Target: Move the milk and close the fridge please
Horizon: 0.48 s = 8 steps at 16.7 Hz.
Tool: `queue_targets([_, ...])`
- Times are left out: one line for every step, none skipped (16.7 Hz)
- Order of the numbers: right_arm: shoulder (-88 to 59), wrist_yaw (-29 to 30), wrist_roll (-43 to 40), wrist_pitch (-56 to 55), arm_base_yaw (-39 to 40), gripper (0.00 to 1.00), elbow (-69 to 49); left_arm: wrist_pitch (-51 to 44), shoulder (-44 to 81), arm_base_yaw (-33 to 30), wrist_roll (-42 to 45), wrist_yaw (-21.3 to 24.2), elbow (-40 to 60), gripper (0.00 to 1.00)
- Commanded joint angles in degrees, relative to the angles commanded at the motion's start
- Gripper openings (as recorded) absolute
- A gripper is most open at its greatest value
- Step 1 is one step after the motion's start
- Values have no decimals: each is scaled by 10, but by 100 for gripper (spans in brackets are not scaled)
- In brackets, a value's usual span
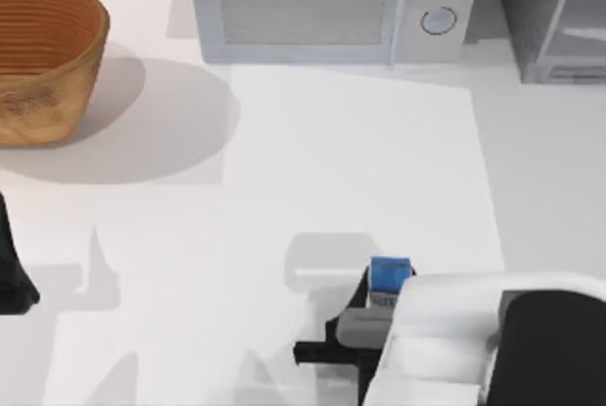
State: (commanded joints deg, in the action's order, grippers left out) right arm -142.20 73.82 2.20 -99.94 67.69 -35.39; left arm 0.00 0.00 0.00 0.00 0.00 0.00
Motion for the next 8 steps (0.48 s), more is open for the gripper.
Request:
queue_targets([0,0,0,0,0,0,0,0,0,0,0,0,0,100])
queue_targets([5,0,0,-3,0,0,-3,0,0,0,0,0,0,100])
queue_targets([13,1,0,-6,0,0,-6,0,0,0,0,0,0,100])
queue_targets([22,2,-1,-9,0,0,-9,0,0,0,0,0,0,100])
queue_targets([29,3,-2,-10,-1,0,-10,0,0,0,0,0,0,100])
queue_targets([35,4,-5,-9,-1,0,-9,0,0,0,0,0,0,100])
queue_targets([39,6,-8,-7,-2,0,-8,0,0,0,0,0,0,100])
queue_targets([42,7,-10,-4,-2,0,-6,0,0,0,0,0,0,100])
